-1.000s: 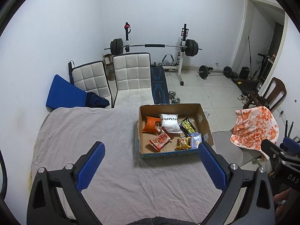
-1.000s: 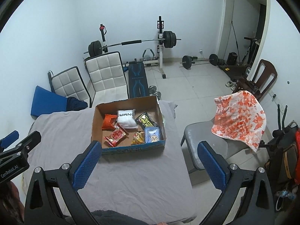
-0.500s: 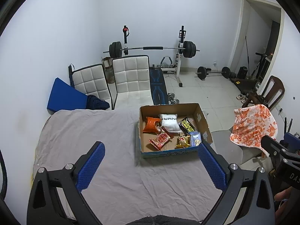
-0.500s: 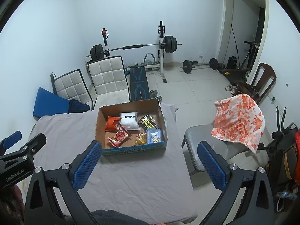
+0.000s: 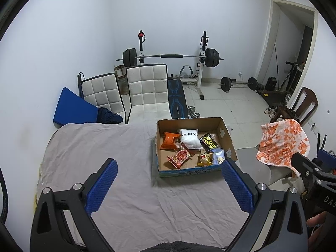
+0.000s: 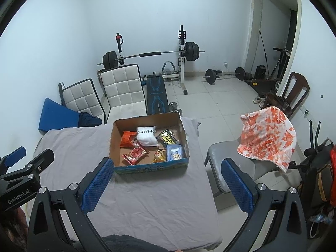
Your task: Organize soft objects
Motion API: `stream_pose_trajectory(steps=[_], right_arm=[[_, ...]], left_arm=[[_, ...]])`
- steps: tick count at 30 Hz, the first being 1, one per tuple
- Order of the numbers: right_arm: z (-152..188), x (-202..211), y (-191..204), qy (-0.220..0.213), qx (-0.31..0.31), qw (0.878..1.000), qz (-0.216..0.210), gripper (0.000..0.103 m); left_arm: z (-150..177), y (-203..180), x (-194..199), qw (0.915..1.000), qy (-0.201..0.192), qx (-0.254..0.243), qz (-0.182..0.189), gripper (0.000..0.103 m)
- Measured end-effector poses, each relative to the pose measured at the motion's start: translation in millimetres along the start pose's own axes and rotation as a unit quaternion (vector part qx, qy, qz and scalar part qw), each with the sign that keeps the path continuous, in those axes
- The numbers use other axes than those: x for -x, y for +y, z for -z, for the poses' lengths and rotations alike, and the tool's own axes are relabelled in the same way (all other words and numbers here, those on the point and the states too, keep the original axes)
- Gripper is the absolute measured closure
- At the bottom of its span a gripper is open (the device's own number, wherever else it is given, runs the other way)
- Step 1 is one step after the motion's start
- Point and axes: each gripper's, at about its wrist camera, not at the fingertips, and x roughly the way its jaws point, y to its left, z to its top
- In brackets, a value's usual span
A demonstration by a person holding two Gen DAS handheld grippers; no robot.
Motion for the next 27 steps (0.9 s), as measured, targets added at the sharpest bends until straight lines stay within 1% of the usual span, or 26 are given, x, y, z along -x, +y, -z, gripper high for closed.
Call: stream_pose_trajectory(steps=[12,27], right_arm=[[-4.0,4.2,8.4,-0.002,0.008,1.000,-0.007,0.000],[-4.4,1.6,9.3,-0.004,0.011,1.000,-0.015,0.000]], left_arm=[[1.7,2.4,2.5,1.0000,-0.002,0.001,0.000,0.001],[2.0,1.2,3.9,1.0000,0.003,0.003,0.001,0.001]])
